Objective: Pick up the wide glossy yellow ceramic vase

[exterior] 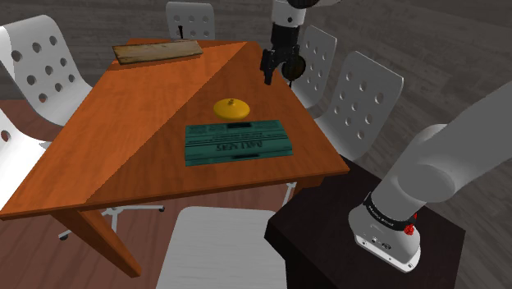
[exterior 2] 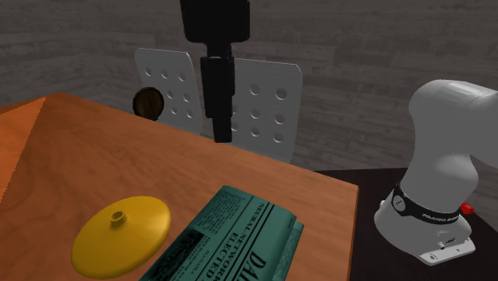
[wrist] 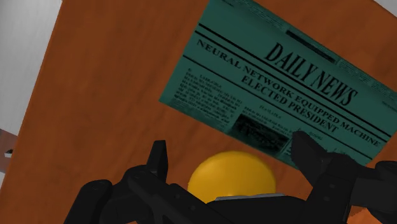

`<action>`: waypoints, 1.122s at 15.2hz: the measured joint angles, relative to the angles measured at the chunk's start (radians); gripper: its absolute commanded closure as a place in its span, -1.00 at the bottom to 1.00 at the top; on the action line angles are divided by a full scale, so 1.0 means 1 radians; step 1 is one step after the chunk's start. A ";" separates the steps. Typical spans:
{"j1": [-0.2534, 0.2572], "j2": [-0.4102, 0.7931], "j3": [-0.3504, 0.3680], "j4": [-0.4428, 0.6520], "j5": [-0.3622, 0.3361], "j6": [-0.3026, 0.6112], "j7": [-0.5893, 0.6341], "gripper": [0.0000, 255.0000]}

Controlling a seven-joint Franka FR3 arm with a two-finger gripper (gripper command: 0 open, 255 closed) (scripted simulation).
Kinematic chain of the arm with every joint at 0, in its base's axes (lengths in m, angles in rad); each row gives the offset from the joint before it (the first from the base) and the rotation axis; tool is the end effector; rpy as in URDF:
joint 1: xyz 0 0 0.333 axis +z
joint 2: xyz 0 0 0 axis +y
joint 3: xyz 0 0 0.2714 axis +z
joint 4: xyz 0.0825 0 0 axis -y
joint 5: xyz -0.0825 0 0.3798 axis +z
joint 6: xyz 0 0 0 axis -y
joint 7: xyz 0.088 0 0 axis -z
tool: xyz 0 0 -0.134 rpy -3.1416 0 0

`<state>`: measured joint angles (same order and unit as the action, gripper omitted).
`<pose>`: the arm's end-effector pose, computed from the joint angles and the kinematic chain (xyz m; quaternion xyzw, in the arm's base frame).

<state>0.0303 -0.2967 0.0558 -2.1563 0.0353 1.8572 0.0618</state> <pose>0.4727 0.0453 0.4531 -0.9999 -0.0059 0.0020 0.0086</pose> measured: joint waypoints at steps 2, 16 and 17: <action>0.002 0.082 0.010 0.053 -0.005 0.024 0.019 -1.00; 0.029 0.640 0.028 0.530 -0.067 0.060 0.117 -1.00; 0.029 0.655 0.027 0.536 -0.069 0.068 0.117 -1.00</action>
<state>0.0598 0.3582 0.0827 -1.6199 -0.0333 1.9253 0.1791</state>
